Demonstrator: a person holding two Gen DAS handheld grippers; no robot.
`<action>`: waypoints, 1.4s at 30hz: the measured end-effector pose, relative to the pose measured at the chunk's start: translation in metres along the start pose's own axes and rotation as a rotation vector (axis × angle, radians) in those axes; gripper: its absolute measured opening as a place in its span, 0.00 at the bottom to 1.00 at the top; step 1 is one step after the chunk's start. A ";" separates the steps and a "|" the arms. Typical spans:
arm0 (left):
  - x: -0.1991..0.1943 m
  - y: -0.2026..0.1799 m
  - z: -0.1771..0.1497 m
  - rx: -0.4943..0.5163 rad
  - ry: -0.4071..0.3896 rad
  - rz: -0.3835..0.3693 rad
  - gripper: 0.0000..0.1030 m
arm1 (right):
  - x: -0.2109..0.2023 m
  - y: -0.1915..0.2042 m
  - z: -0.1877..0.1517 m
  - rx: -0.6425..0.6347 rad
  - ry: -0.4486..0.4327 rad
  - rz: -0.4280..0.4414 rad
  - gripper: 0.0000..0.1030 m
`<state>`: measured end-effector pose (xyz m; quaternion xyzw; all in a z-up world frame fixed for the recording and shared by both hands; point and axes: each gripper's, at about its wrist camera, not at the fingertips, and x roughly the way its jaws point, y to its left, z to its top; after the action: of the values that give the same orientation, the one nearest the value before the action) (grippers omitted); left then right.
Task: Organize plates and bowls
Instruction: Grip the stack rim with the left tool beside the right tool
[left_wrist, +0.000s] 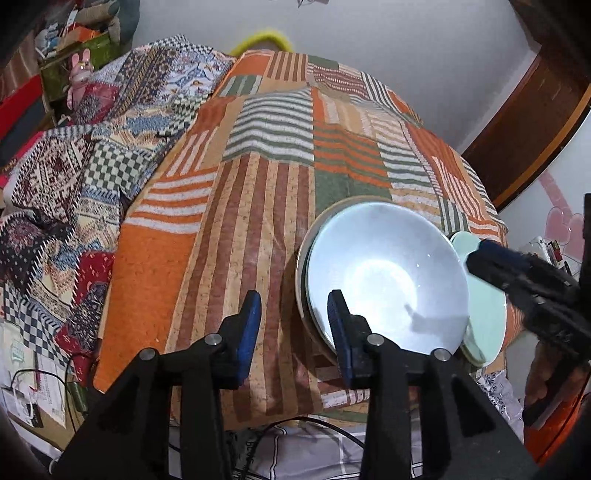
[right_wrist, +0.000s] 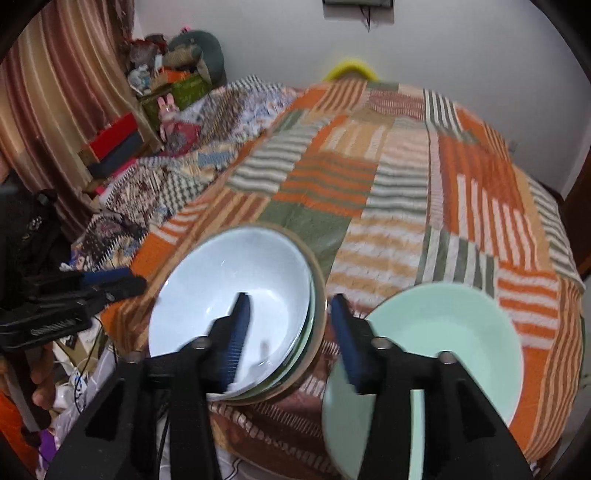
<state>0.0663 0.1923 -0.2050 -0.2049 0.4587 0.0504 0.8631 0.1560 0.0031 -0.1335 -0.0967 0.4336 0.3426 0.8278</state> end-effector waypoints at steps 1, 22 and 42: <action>0.003 0.000 -0.001 -0.002 0.006 -0.006 0.36 | 0.000 -0.002 0.000 0.001 -0.001 -0.004 0.47; 0.055 -0.001 -0.002 -0.014 0.068 -0.087 0.30 | 0.050 -0.016 -0.016 0.105 0.106 0.096 0.31; 0.038 -0.026 -0.002 0.031 0.036 -0.001 0.23 | 0.048 -0.016 -0.014 0.119 0.122 0.050 0.32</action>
<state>0.0936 0.1641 -0.2285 -0.1927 0.4746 0.0392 0.8579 0.1759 0.0076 -0.1813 -0.0572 0.5052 0.3301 0.7953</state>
